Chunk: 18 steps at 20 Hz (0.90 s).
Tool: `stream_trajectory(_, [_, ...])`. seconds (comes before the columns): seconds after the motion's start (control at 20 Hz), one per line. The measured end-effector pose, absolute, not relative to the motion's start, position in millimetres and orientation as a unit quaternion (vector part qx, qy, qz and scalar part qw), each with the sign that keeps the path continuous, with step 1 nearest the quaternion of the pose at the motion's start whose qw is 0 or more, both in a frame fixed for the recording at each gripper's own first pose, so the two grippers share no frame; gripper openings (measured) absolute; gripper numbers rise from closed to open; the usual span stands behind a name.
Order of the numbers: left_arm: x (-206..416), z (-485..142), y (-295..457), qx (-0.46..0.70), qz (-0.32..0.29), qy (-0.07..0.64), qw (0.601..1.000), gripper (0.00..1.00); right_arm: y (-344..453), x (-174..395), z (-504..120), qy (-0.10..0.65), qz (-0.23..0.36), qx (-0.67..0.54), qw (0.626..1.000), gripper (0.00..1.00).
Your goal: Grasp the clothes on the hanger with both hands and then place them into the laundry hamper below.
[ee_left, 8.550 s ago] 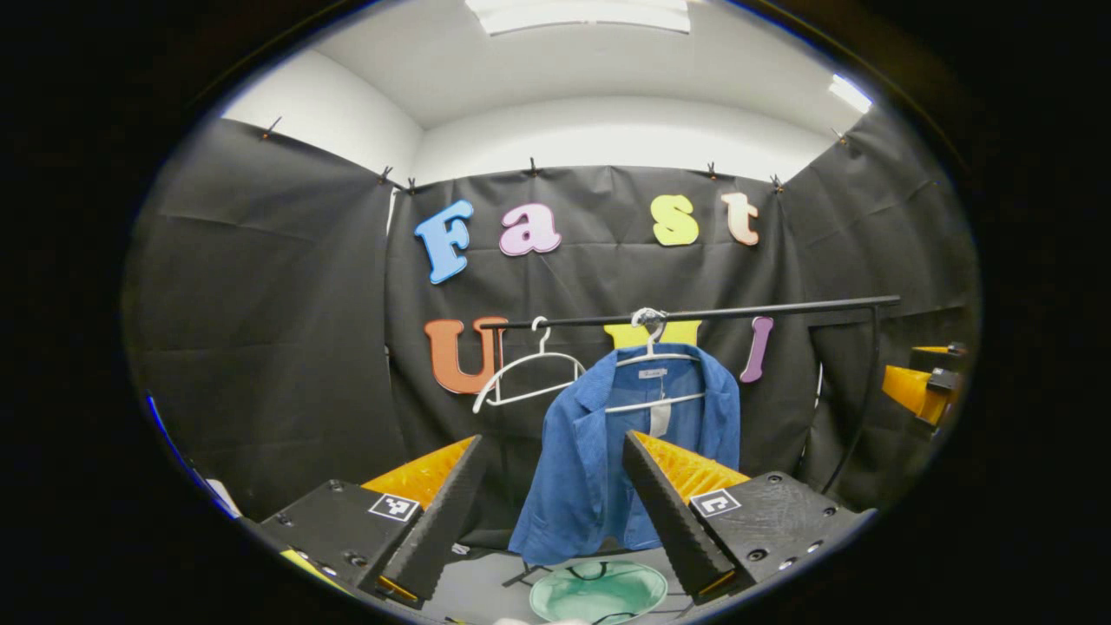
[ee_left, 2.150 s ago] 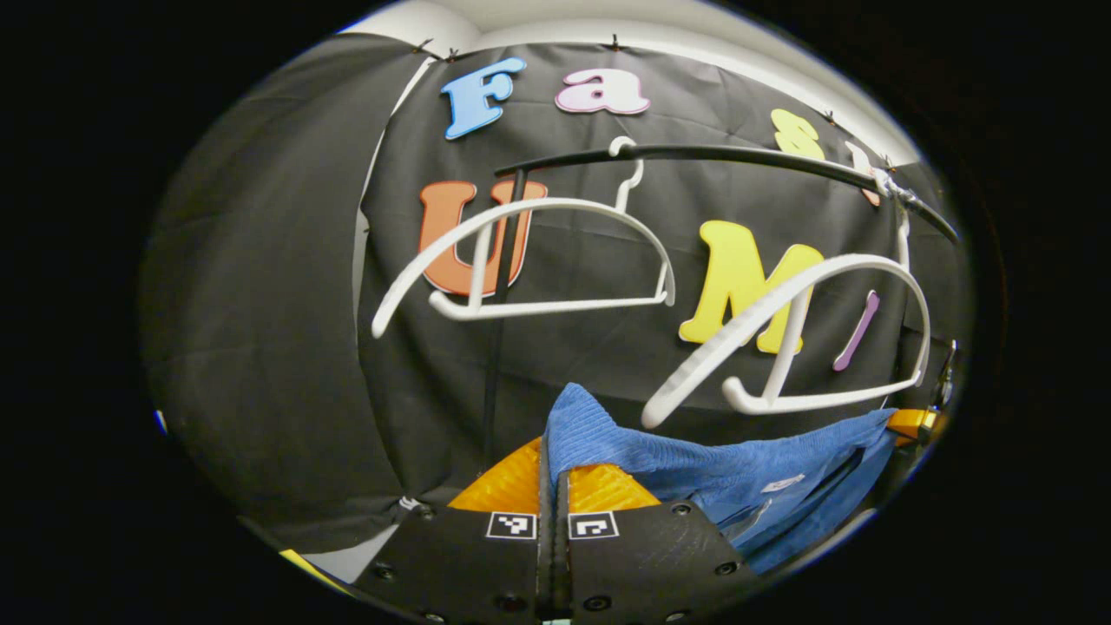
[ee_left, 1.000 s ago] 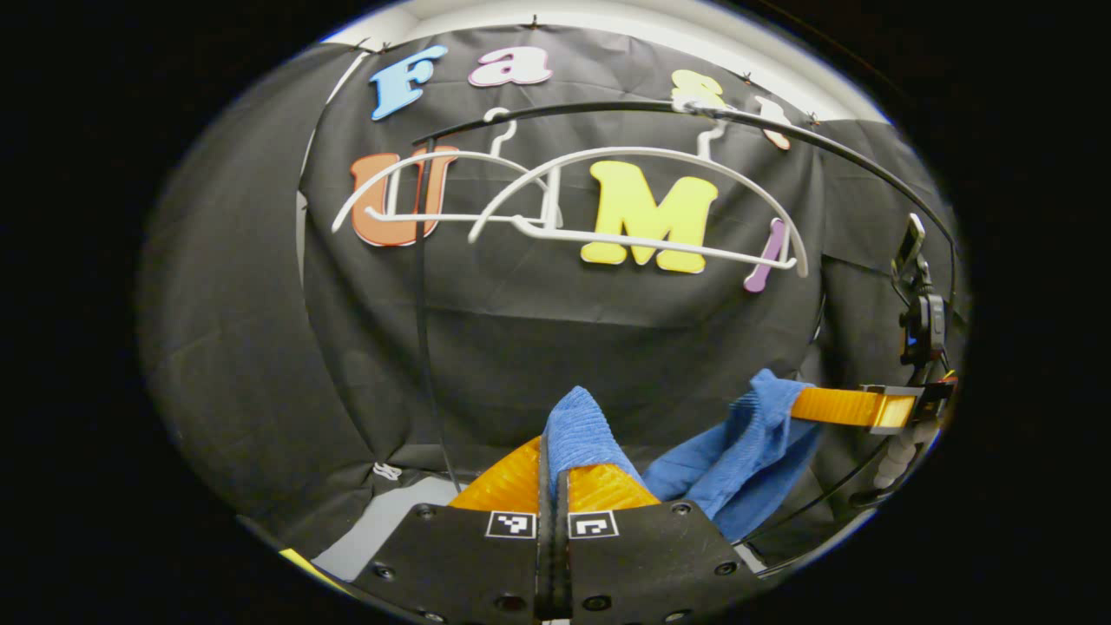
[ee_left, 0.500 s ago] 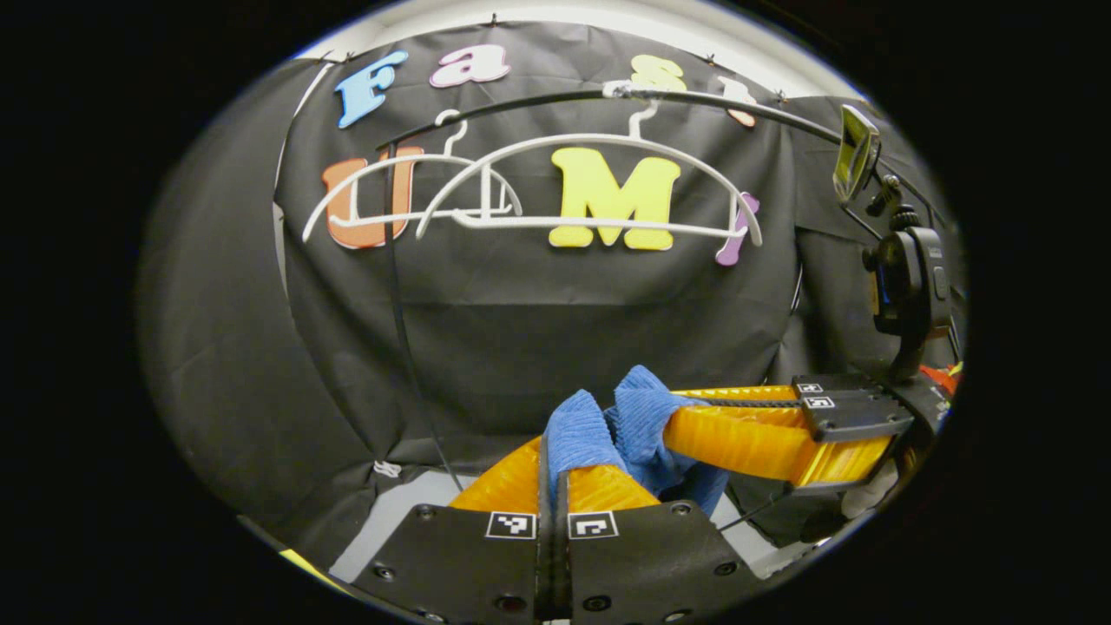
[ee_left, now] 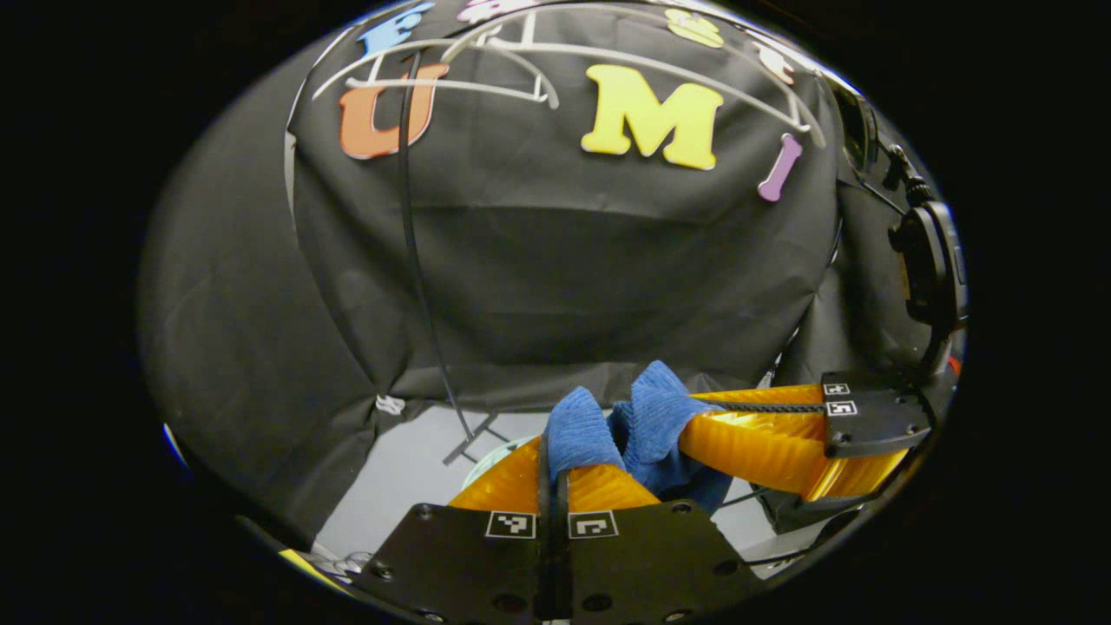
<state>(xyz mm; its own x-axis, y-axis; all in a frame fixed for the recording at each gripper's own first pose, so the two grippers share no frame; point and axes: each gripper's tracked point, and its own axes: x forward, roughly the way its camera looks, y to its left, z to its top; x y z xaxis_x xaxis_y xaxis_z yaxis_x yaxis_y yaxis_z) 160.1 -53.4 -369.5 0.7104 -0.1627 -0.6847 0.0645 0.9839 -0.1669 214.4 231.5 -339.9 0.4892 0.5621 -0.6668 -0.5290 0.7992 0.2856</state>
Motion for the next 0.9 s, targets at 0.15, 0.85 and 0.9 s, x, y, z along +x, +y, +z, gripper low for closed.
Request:
stream_trajectory(0.15, [159,-399,-51,-0.065,-0.053,0.414,0.906,0.00,227,222,-384,0.436,0.290,-0.004,0.852,0.04])
stream_trajectory(0.85, [137,-489,-53,-0.050,-0.040,0.548,0.834,0.00,231,233,-438,0.546,0.217,-0.058,0.807,0.04])
stream_trajectory(0.9, [135,-492,-51,-0.049,-0.040,0.553,0.831,0.00,230,237,-437,0.544,0.219,-0.060,0.808,0.04])
